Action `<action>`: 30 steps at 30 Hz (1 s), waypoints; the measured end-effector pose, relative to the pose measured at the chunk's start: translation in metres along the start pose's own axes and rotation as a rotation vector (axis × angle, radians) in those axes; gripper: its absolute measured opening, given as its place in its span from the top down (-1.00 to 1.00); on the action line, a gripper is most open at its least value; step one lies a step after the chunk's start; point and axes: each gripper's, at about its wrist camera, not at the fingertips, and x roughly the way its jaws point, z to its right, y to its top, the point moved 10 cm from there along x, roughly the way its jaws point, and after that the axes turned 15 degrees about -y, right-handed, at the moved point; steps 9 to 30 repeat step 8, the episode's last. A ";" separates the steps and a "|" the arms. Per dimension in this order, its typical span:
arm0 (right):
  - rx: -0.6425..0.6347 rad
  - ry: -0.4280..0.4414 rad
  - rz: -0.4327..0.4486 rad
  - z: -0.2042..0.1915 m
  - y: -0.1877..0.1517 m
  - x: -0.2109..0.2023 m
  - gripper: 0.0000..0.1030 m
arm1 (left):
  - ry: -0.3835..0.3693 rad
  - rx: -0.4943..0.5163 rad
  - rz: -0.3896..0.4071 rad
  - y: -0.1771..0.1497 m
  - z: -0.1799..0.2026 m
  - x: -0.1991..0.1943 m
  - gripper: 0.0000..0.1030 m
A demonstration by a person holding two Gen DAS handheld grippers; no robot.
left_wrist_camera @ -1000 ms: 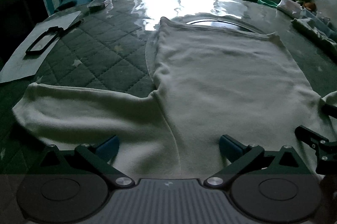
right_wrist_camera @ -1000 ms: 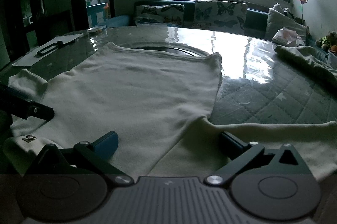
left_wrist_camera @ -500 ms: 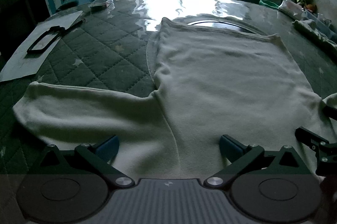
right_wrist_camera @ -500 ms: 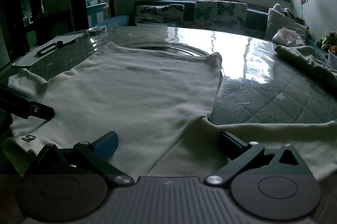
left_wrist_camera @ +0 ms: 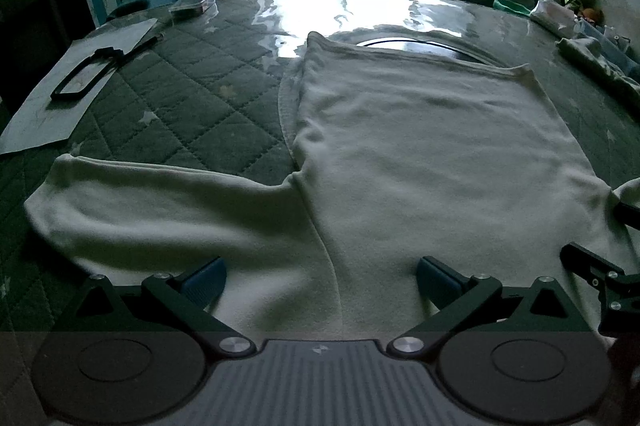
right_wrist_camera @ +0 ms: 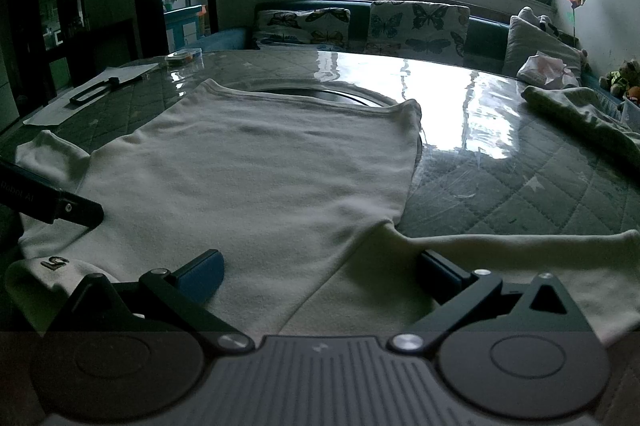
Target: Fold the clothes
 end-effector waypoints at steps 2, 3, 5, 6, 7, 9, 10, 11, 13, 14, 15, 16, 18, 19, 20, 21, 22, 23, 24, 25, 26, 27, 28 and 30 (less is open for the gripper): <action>0.000 0.000 0.000 0.000 0.000 0.000 -1.00 | 0.000 -0.002 0.001 0.000 0.000 0.000 -1.00; 0.000 0.000 0.000 0.000 0.000 0.000 -1.00 | 0.000 -0.003 0.002 0.000 0.000 0.000 -1.00; 0.000 0.000 0.000 0.000 0.000 0.000 -1.00 | 0.002 -0.004 0.003 0.000 0.000 0.000 -1.00; 0.000 0.000 0.000 0.000 0.000 0.000 -1.00 | 0.003 -0.004 0.003 0.000 0.000 0.000 -1.00; 0.000 0.000 0.000 0.000 0.000 0.000 -1.00 | 0.004 -0.003 0.002 0.000 0.000 0.000 -1.00; 0.000 0.000 0.000 0.000 0.000 0.000 -1.00 | 0.005 -0.002 0.000 0.000 0.001 0.000 -1.00; 0.000 0.000 0.000 0.000 0.000 0.000 -1.00 | 0.005 -0.002 0.000 0.000 0.001 0.000 -1.00; 0.000 0.000 0.000 0.000 0.000 0.000 -1.00 | 0.005 -0.002 0.000 0.000 0.001 0.000 -1.00; 0.000 0.000 0.000 0.000 0.000 0.000 -1.00 | 0.005 -0.002 0.000 0.000 0.001 0.000 -1.00; 0.000 0.000 0.000 0.000 0.000 0.000 -1.00 | 0.005 -0.002 0.000 0.000 0.001 0.000 -1.00; 0.000 0.000 0.000 0.000 0.000 0.000 -1.00 | 0.005 -0.002 0.000 0.000 0.001 0.000 -1.00; 0.000 0.000 0.000 0.000 0.000 0.000 -1.00 | 0.005 -0.002 0.000 0.000 0.001 0.000 -1.00; 0.000 0.000 0.000 0.000 0.000 0.000 -1.00 | 0.005 -0.002 0.000 0.000 0.001 0.000 -1.00; 0.000 0.000 0.000 0.000 0.000 0.000 -1.00 | 0.005 -0.002 0.000 0.000 0.001 0.000 -1.00; 0.000 0.000 0.000 0.000 0.000 0.000 -1.00 | 0.005 -0.002 0.000 0.000 0.001 0.000 -1.00; 0.000 0.000 0.000 0.000 0.000 0.000 -1.00 | 0.005 -0.002 0.000 0.000 0.001 0.000 -1.00; 0.000 0.000 0.000 0.000 0.000 0.000 -1.00 | 0.005 -0.002 0.000 0.000 0.001 0.000 -1.00; 0.000 0.000 0.000 0.000 0.000 0.000 -1.00 | 0.005 -0.002 0.000 0.000 0.001 0.000 -1.00; 0.000 0.000 0.000 0.000 0.000 0.000 -1.00 | 0.005 -0.002 0.000 0.000 0.001 0.000 -1.00; 0.000 0.000 0.000 0.000 0.000 0.000 -1.00 | 0.005 -0.002 0.000 0.000 0.001 0.000 -1.00; 0.000 0.000 0.000 0.000 0.000 0.000 -1.00 | 0.005 -0.002 0.000 0.000 0.001 0.000 -1.00; 0.000 0.000 0.000 0.000 0.000 0.000 -1.00 | 0.005 -0.002 0.000 0.000 0.001 0.000 -1.00; 0.000 0.000 0.000 0.000 0.000 0.000 -1.00 | 0.005 -0.002 0.000 0.000 0.001 0.000 -1.00; 0.000 0.000 0.000 0.000 0.000 0.000 -1.00 | 0.005 -0.002 0.000 0.000 0.001 0.000 -1.00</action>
